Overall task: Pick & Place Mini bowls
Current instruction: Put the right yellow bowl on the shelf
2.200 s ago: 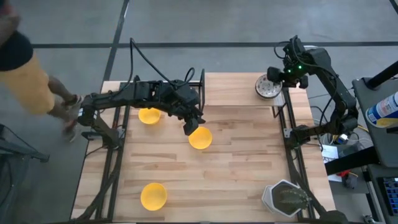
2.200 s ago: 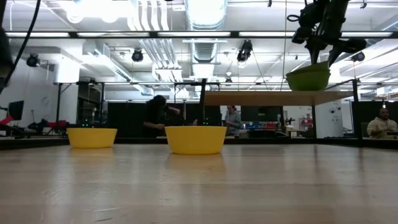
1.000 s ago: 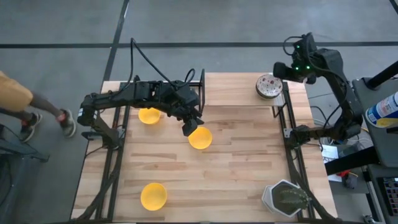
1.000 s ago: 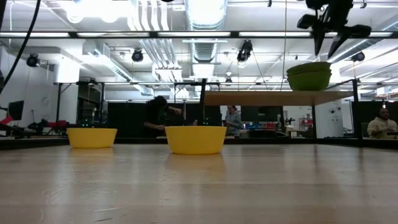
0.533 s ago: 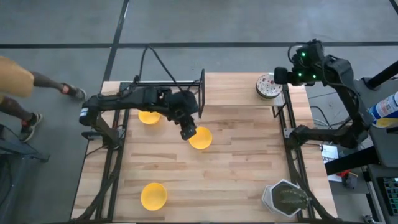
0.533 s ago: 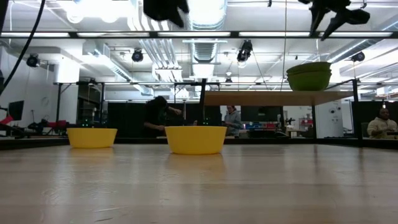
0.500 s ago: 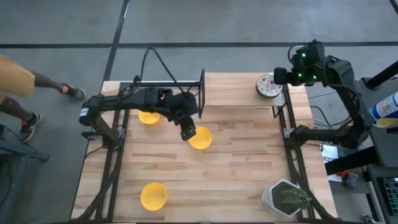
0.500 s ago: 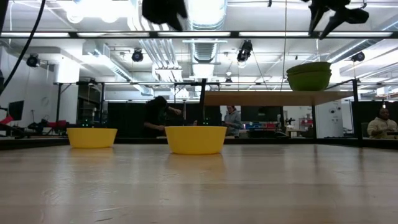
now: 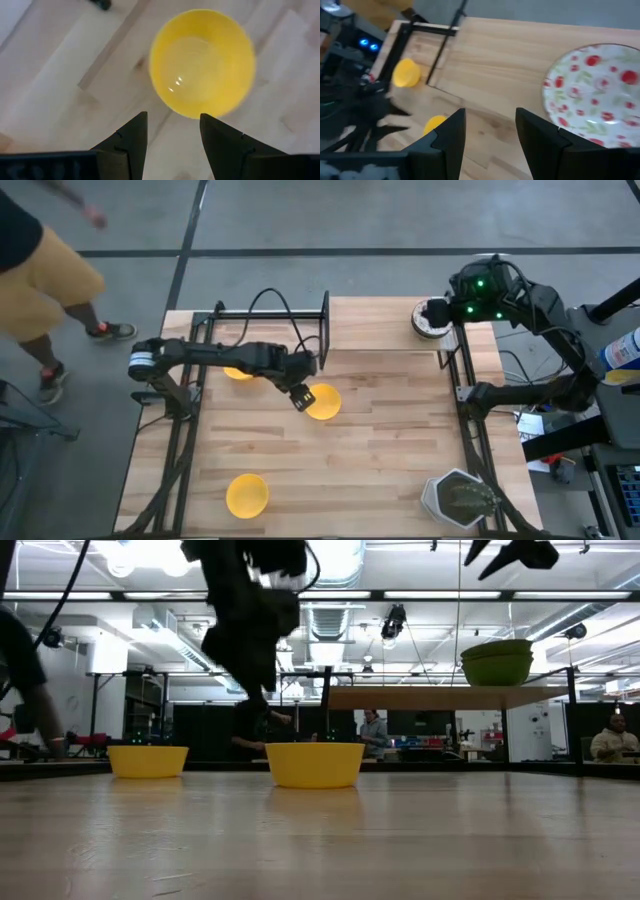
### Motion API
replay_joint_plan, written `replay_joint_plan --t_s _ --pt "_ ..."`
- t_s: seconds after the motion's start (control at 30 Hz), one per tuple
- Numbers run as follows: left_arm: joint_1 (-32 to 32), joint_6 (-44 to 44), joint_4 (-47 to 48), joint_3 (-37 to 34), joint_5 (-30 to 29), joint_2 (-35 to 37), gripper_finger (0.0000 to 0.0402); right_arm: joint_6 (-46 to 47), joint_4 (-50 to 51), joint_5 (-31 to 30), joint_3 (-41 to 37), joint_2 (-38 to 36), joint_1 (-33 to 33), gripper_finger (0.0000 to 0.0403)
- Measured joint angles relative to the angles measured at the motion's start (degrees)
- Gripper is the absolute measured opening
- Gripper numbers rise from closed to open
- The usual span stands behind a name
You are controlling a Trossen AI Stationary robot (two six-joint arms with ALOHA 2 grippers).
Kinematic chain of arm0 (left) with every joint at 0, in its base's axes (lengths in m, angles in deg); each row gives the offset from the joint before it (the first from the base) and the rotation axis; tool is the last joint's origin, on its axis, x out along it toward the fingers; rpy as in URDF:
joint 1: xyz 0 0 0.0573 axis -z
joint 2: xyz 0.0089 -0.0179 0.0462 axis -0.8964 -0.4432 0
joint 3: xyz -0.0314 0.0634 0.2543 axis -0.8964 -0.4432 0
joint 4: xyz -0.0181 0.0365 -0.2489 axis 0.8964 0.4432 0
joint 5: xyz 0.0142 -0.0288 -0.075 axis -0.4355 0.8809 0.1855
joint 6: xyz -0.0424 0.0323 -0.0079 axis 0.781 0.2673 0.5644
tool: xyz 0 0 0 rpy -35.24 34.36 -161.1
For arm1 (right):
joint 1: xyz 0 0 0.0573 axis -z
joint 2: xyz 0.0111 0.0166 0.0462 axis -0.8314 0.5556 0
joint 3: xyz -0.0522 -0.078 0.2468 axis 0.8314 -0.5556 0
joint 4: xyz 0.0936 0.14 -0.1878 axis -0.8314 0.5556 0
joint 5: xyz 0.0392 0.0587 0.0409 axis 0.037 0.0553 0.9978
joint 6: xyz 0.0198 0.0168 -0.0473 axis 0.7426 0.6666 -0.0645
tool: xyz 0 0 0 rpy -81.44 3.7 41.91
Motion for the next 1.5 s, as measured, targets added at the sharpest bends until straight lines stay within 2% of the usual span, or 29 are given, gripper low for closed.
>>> replay_joint_plan --t_s 0.2,0.37,0.53,0.67,0.9,1.03,1.23,1.5 --pt "-1.5 3.8 -9.6 -7.1 0.7 0.0 0.0172 0.8 -2.4 -0.1 0.0 0.9 -3.2 0.0166" --pt "-2.3 7.1 -13.9 -10.9 1.1 0.0 0.0172 0.8 -3.6 -0.1 0.0 1.3 -4.4 0.0164" --pt "-2.5 10.0 -21.8 -14.3 5.8 -0.5 0.0172 0.6 -3.6 -0.1 0.0 1.3 -4.4 0.0163" --pt "-2.5 12.2 -22.2 -14.9 5.7 -1.7 0.0172 0.6 -3.6 -0.2 0.0 1.3 -4.4 0.0159" --pt "-2.6 10.8 -23.5 -15.1 6.3 -4.7 0.0168 0.4 -3.6 -0.2 0.0 1.3 -4.4 0.0157" --pt "-2.6 11.4 -23.4 -15.1 7.7 -5.6 0.0128 0.6 -3.6 0.0 0.0 1.3 -4.9 0.0155" --pt "-2.6 14.2 -23.2 -15.2 8.3 -4.8 0.0013 0.7 -3.6 0.2 0.0 1.5 -8.3 0.0156" --pt "-2.3 14.5 -23.2 -10.6 9.6 -0.3 0.0002 6.2 -3.8 0.4 0.0 4.9 -15.3 0.0148"
